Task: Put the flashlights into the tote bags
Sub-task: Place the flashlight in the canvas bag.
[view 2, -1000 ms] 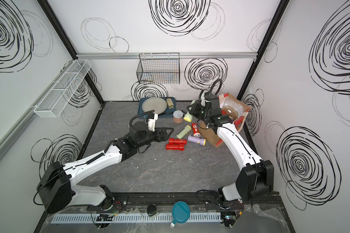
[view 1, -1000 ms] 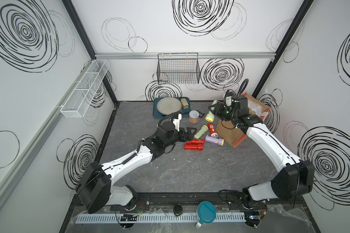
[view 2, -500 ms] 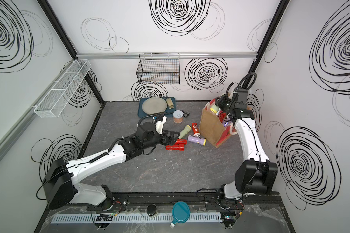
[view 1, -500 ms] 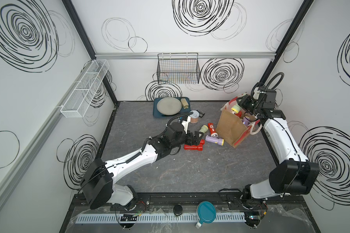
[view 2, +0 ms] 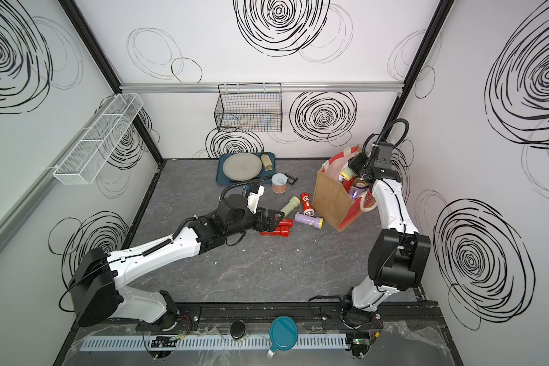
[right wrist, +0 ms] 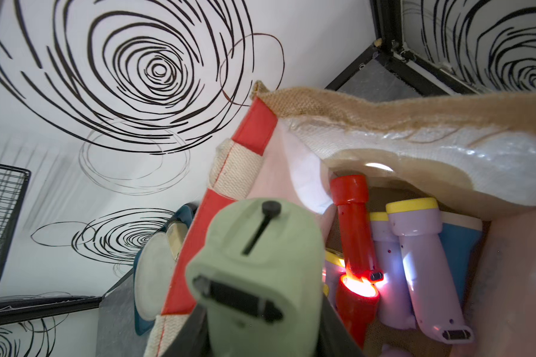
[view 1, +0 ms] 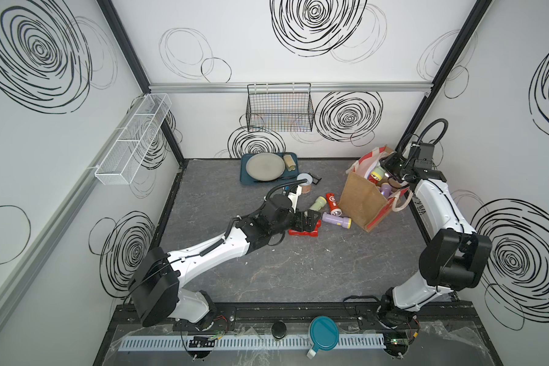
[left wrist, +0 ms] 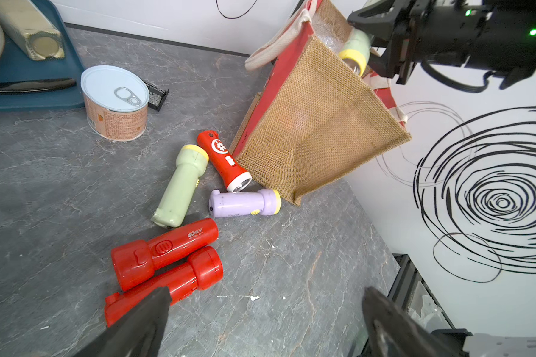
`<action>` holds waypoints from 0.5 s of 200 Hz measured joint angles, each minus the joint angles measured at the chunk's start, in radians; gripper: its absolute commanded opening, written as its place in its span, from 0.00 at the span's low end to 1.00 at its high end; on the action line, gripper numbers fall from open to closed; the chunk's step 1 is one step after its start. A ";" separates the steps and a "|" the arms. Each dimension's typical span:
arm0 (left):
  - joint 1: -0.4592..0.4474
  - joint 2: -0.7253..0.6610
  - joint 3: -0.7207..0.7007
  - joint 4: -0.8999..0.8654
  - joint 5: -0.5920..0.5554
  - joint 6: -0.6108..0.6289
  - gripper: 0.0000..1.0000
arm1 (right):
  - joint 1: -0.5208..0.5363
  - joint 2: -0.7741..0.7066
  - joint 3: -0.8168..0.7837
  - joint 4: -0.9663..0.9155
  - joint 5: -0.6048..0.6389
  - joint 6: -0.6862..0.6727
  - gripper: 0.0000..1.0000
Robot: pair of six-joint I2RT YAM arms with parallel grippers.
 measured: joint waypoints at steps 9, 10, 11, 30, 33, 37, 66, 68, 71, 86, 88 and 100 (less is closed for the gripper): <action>0.000 0.000 0.000 0.000 0.000 0.000 1.00 | 0.000 0.019 0.000 0.000 0.005 -0.002 0.00; 0.000 0.000 0.000 0.000 0.000 0.000 1.00 | 0.000 0.022 0.000 0.001 0.006 -0.002 0.00; 0.000 0.000 0.000 0.000 0.000 0.000 1.00 | 0.000 0.023 0.000 0.001 0.007 -0.002 0.00; 0.000 0.000 0.000 -0.001 -0.001 0.000 1.00 | 0.000 0.060 0.000 0.004 0.020 -0.005 0.00; 0.000 0.000 0.000 -0.001 -0.001 0.000 1.00 | 0.000 0.065 0.000 0.005 0.021 -0.005 0.00; 0.000 0.000 0.000 -0.001 -0.001 0.000 1.00 | 0.000 0.070 0.000 0.006 0.023 -0.005 0.00; 0.000 0.000 0.000 -0.004 -0.006 0.000 1.00 | 0.001 0.114 0.000 0.013 0.033 -0.009 0.00; 0.000 0.000 0.000 -0.005 -0.006 0.000 1.00 | 0.001 0.116 0.000 0.013 0.034 -0.010 0.00; 0.000 0.000 0.000 -0.004 -0.007 0.000 1.00 | 0.001 0.121 0.000 0.014 0.035 -0.011 0.00; 0.000 0.000 0.000 -0.005 -0.010 0.000 1.00 | 0.002 0.140 0.000 0.014 0.040 -0.014 0.00; 0.000 0.000 0.000 -0.005 -0.011 0.000 1.00 | 0.002 0.142 0.000 0.014 0.041 -0.015 0.00; 0.000 0.000 -0.001 -0.006 -0.015 0.000 1.00 | 0.003 0.155 0.000 0.014 0.043 -0.017 0.02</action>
